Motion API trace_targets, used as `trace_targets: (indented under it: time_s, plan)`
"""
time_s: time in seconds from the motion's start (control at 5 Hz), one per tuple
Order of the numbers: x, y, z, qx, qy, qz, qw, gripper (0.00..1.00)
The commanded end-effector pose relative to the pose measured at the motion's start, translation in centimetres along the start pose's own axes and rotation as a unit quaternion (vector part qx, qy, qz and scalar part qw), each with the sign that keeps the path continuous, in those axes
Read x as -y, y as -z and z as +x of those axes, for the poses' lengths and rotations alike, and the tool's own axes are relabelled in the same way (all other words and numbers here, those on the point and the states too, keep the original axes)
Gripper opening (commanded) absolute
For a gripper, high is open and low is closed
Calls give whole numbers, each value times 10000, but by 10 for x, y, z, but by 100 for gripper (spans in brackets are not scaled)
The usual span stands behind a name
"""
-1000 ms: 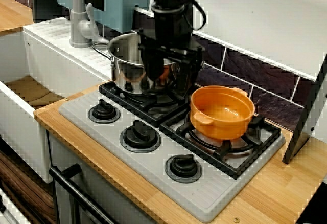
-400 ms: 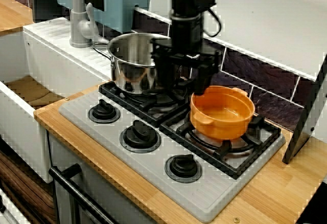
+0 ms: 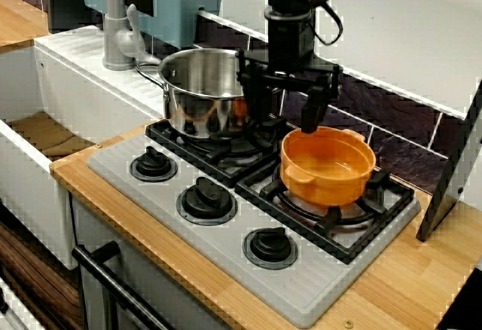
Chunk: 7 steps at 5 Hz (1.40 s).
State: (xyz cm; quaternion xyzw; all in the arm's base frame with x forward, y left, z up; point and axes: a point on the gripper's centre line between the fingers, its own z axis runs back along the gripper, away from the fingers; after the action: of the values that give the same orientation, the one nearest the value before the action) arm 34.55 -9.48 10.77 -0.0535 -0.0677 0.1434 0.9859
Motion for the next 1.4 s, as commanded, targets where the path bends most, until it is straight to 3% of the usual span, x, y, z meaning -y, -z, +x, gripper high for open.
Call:
trace_targets:
  time_s: [0.0, 0.2, 0.4, 0.6, 1.2]
  plan:
    - [-6, 15, -3, 101, -34, 61, 9999, 100]
    - [-8, 28, 1, 62, -109, 159, 9998, 100]
    - [-9, 33, 6, -42, -96, 140, 9998, 0]
    - [-11, 31, 12, -169, -132, 203, 9996, 0]
    - [-11, 1, 18, -123, -268, 42, 9996, 0]
